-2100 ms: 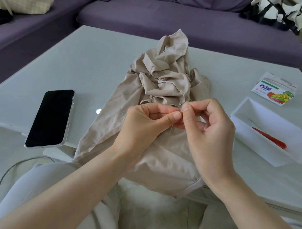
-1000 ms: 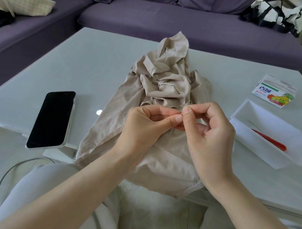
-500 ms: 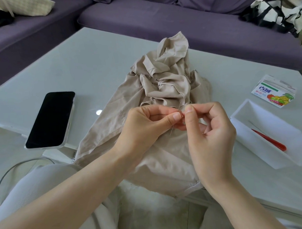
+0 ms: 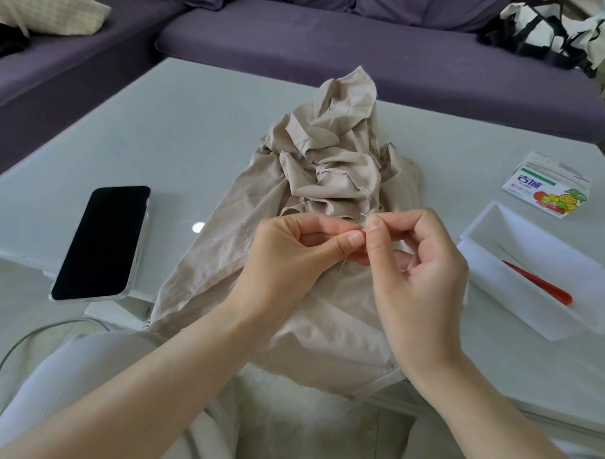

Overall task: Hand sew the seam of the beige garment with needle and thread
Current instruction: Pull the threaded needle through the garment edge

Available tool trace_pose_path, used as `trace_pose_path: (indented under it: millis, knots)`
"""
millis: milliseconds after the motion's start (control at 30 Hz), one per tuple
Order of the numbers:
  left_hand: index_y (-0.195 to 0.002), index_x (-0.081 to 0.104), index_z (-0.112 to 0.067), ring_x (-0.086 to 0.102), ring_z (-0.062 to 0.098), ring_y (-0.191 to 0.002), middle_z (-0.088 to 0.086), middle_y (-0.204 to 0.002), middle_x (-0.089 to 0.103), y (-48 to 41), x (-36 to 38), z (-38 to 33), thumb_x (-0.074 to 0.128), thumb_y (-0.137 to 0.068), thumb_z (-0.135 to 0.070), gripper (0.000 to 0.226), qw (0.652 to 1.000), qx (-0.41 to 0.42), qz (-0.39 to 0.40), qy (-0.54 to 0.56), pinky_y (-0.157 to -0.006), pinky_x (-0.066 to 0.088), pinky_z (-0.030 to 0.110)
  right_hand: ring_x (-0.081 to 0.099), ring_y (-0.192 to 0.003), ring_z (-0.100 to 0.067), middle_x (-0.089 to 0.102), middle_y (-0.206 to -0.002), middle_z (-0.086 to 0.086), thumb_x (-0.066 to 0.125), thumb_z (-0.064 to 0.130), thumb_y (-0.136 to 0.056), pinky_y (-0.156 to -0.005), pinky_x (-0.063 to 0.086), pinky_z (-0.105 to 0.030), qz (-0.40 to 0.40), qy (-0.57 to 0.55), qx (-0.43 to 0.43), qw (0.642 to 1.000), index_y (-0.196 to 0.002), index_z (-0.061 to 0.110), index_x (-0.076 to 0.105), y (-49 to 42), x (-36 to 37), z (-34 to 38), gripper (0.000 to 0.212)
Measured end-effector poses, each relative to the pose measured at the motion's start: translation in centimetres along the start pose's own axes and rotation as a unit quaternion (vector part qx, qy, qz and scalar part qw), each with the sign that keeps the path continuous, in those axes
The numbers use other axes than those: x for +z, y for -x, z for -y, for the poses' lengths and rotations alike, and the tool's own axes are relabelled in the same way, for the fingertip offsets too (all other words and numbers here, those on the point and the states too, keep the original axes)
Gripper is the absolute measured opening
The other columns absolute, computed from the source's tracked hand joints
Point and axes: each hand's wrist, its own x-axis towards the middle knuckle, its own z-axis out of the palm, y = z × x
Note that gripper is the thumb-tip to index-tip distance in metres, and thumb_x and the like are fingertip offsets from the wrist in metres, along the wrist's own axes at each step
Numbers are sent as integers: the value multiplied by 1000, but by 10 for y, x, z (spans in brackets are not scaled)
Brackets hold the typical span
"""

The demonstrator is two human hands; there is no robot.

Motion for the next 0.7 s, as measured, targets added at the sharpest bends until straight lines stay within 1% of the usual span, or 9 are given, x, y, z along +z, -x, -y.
trace_pose_path:
  millis: [233, 367, 467, 533, 600, 633, 700]
  knots:
    - [-79, 70, -1, 72, 18, -73, 14, -78, 73, 0, 0, 0, 69, -76, -5, 4, 1000, 18, 1, -15, -69, 56, 21, 69, -74, -5, 65, -80, 23, 57, 25, -91, -65, 58, -30, 1, -1, 1, 1000, -85, 24, 56, 1, 0, -1, 6]
    - [-79, 71, -3, 72, 21, -75, 14, -78, 73, -1, 0, 1, 71, -76, -6, 4, 999, 29, -5, -38, -78, 58, 29, 69, -73, -6, 65, -79, 22, 56, 28, -90, -65, 57, -28, 0, -9, 7, 1000, -84, 24, 56, 1, 0, -1, 7]
    - [-77, 72, -3, 72, 19, -73, 13, -77, 73, -2, 0, 1, 71, -75, -4, 2, 998, 39, -6, -43, -73, 58, 24, 69, -74, -6, 65, -80, 18, 56, 29, -90, -66, 57, -29, 1, -9, 11, 1000, -84, 23, 56, 1, 1, -1, 8]
    - [-78, 71, -2, 72, 18, -73, 13, -77, 73, -1, 0, 2, 71, -76, -3, 2, 998, 44, -10, -49, -70, 56, 20, 68, -75, -4, 65, -80, 19, 57, 26, -90, -66, 57, -28, 3, -12, 14, 1000, -84, 22, 56, 1, 1, -1, 7]
    - [-80, 71, -1, 72, 21, -76, 14, -79, 73, -2, 0, 4, 71, -76, -6, 6, 998, 36, -12, -42, -76, 57, 25, 68, -76, -7, 66, -79, 18, 57, 27, -90, -66, 57, -29, 1, -19, 25, 1000, -84, 25, 56, 1, 1, -2, 6]
    - [-80, 71, -1, 72, 24, -80, 15, -81, 73, -2, -1, 4, 72, -74, -9, 10, 999, 27, -11, -32, -81, 57, 32, 69, -78, -11, 67, -79, 14, 57, 29, -89, -66, 58, -31, -2, -21, 33, 999, -83, 26, 57, 1, 1, -2, 6]
    - [-79, 71, -4, 71, 27, -83, 17, -82, 73, -3, 0, 5, 71, -69, -16, 15, 1000, 3, -9, -8, -93, 51, 46, 69, -79, -17, 67, -79, 9, 56, 32, -88, -67, 58, -35, -7, -22, 46, 999, -83, 27, 57, 0, 1, -2, 7]
